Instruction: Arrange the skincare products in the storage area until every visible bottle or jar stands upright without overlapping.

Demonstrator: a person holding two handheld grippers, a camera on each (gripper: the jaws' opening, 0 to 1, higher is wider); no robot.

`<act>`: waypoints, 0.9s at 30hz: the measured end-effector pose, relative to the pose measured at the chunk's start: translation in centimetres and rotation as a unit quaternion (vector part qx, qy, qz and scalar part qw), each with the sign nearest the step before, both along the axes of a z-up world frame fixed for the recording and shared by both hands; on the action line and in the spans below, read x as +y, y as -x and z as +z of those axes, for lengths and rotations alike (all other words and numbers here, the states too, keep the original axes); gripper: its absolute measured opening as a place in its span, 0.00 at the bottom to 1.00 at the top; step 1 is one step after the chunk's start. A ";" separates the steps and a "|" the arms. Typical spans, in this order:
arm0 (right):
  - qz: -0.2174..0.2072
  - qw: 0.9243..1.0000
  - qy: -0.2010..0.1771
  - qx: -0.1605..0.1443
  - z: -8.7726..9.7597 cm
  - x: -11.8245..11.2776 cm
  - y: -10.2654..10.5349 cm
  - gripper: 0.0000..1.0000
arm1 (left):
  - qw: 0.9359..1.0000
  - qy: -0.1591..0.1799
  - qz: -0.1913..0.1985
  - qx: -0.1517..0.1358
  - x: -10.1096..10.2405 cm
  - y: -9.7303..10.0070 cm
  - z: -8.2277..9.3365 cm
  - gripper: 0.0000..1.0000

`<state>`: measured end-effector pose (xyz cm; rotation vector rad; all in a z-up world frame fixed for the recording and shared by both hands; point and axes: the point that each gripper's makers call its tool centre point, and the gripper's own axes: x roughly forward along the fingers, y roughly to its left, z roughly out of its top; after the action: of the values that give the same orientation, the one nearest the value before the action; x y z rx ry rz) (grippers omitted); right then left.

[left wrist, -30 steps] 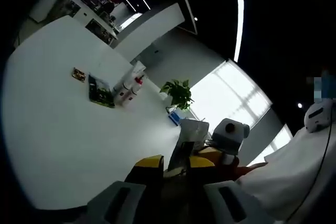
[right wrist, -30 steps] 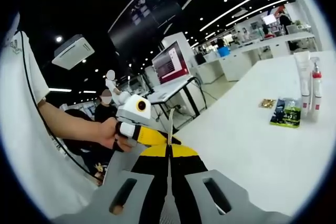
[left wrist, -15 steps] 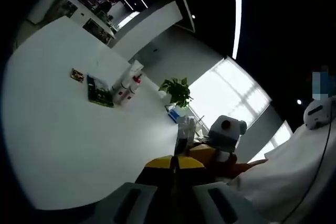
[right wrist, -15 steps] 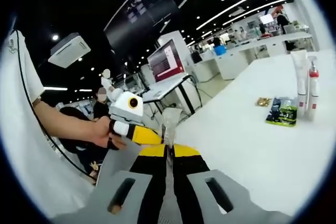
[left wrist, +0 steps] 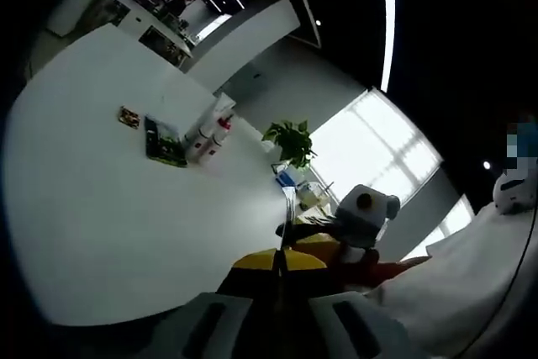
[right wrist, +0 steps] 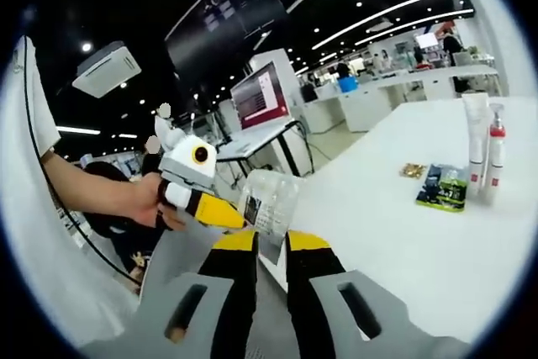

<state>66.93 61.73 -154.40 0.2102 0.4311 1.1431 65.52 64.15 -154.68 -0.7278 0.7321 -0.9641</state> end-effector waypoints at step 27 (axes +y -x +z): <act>-0.007 0.993 0.096 -0.063 -2.5 0.4 -0.6 0.27 | 0.996 0.001 0.051 0.068 2.2 0.6 -1.0 0.01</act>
<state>67.56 62.13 -156.95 -0.0269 0.4248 1.0877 64.87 66.33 -155.68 -0.8307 0.8041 -0.8296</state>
